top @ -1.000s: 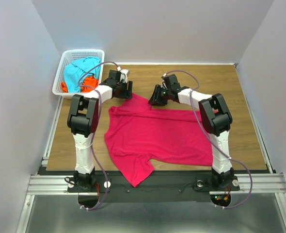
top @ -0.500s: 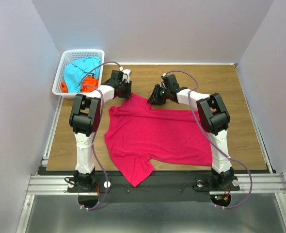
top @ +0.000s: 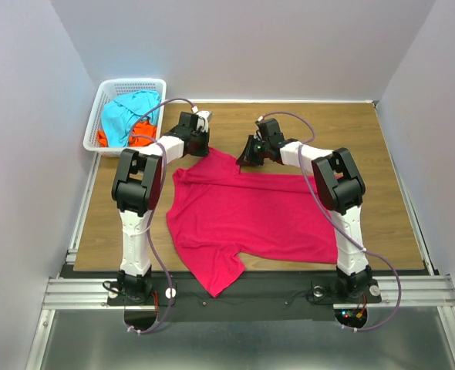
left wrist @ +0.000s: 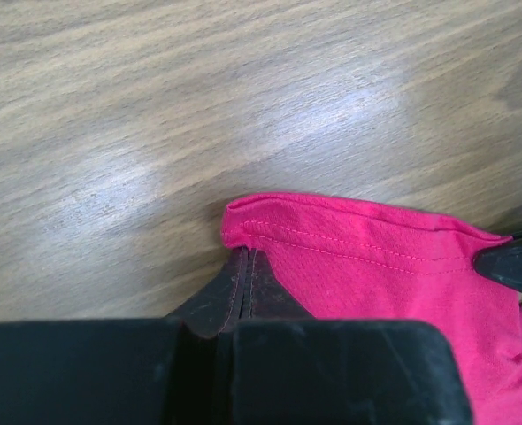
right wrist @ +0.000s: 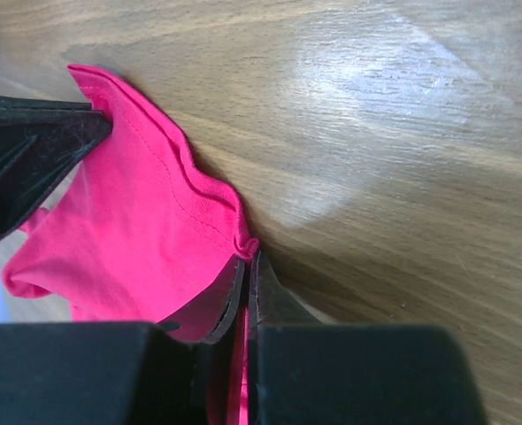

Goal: Fold and stack the t-shirts
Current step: Fold the tshirt

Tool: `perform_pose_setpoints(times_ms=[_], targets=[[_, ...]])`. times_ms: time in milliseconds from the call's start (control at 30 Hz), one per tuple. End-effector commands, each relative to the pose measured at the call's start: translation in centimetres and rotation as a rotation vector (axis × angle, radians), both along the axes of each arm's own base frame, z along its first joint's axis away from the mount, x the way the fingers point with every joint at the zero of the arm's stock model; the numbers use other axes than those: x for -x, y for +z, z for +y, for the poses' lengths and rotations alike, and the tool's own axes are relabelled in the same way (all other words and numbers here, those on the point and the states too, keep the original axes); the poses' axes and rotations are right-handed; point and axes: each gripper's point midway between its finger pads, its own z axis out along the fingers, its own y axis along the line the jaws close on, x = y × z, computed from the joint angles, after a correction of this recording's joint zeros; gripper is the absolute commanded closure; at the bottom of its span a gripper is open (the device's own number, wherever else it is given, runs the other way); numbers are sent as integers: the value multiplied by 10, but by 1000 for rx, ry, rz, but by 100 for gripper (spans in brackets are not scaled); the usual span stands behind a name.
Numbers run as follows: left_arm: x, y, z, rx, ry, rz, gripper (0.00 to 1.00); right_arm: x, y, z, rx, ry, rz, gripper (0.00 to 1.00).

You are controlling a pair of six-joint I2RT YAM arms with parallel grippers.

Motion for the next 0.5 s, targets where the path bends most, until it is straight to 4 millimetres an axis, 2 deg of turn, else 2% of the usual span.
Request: perform_pose_setpoints(times_ms=[0,33,100,167,233,267,300,400,467], targets=[[3,35,0,2,-2,-41,100,-13,39,11,-12,35,-120,99],[3,43,0,4,-3,-55,100,-12,50,11,-19,41,-137,99],[7,65,2,15,2,-86,100,-8,58,10,-23,55,-151,99],[17,82,3,30,4,-98,100,0,68,10,-33,77,-163,99],[26,89,6,36,12,-93,100,6,74,9,-41,90,-165,99],[38,94,7,45,16,-90,100,11,81,10,-49,100,-174,99],[44,98,7,56,14,-87,100,17,80,9,-49,110,-165,99],[68,99,9,84,9,-64,100,31,85,12,-53,142,-170,99],[87,96,11,98,-1,-41,100,45,81,14,-47,170,-156,99]])
